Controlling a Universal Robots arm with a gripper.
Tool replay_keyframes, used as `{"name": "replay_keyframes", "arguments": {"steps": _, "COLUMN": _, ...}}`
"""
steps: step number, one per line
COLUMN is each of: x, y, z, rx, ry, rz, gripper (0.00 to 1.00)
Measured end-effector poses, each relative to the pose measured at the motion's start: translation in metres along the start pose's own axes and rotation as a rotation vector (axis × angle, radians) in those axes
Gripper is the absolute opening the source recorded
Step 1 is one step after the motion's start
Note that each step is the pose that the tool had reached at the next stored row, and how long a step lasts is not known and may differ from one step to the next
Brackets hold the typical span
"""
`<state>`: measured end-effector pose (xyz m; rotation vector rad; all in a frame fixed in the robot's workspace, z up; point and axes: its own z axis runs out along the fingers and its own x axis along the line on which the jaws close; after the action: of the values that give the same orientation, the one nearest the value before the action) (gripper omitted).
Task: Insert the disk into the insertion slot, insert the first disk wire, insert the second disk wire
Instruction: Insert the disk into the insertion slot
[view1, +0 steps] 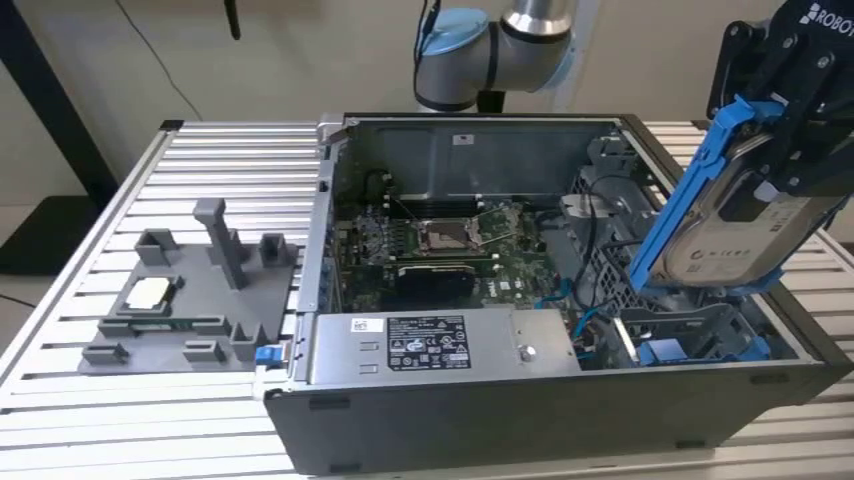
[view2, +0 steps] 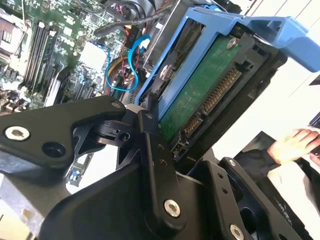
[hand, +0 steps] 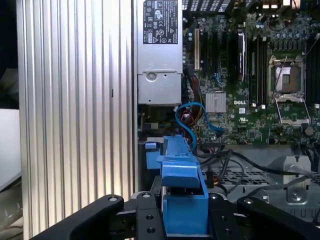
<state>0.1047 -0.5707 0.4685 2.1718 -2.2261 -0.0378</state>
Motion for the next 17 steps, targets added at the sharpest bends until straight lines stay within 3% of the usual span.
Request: {"name": "replay_keyframes", "arguments": {"steps": 17, "x": -0.0002, "y": -0.0073, "z": 0.0182, "rx": 0.0, "ry": 0.0, "rz": 0.0, "gripper": 0.33}}
